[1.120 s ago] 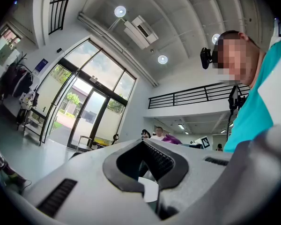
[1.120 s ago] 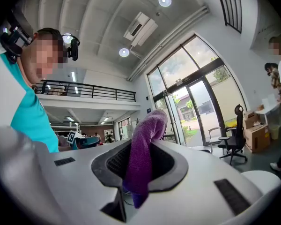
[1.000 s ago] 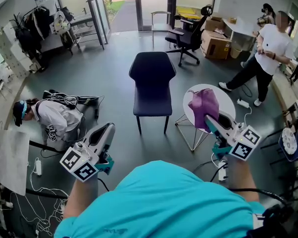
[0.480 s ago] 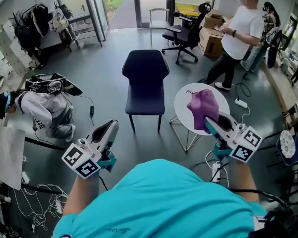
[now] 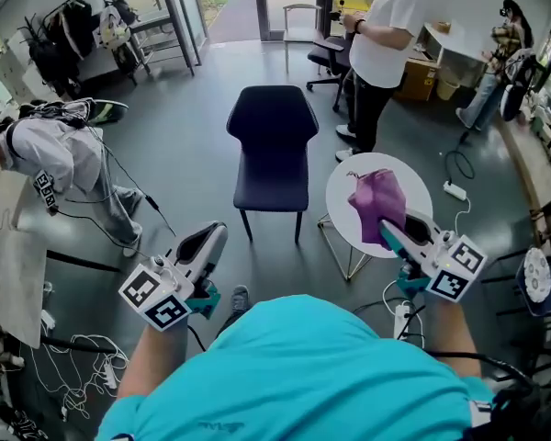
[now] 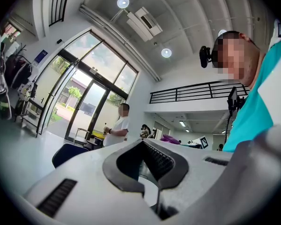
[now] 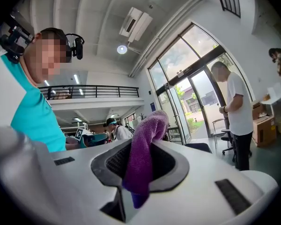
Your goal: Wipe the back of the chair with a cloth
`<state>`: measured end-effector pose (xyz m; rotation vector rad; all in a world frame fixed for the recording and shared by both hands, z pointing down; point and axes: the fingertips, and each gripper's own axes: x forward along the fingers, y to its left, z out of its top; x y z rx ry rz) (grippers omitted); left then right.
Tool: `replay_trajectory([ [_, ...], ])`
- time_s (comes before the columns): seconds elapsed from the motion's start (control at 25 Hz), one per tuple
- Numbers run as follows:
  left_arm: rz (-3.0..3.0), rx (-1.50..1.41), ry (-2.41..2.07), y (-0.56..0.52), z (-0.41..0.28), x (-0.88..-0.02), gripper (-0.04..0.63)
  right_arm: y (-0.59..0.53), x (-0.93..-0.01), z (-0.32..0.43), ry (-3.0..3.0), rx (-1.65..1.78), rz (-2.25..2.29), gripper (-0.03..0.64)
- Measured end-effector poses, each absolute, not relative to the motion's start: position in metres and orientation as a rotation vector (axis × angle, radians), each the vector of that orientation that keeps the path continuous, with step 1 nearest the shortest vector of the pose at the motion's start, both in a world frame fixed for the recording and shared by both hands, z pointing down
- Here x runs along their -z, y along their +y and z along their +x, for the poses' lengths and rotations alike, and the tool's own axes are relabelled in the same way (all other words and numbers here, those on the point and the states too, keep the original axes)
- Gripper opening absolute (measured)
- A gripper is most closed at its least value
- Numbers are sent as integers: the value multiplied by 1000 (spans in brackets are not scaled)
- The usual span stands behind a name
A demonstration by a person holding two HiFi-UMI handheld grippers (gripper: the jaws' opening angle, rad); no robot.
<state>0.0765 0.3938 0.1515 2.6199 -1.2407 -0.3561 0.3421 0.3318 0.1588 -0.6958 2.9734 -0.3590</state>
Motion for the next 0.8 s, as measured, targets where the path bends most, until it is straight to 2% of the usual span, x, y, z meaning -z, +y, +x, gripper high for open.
replay_trajectory([
  [0.16, 2612, 372, -1220, 359, 42, -161, 3, 300, -167, 305, 2997, 361, -695, 84],
  [0.48, 2682, 387, -1040, 227, -74, -151, 4, 196, -148, 187, 2952, 359, -824, 86],
  [0.8, 2757, 338, -888, 116, -146, -143, 3, 109, -144, 107, 2921, 357, -931, 86],
])
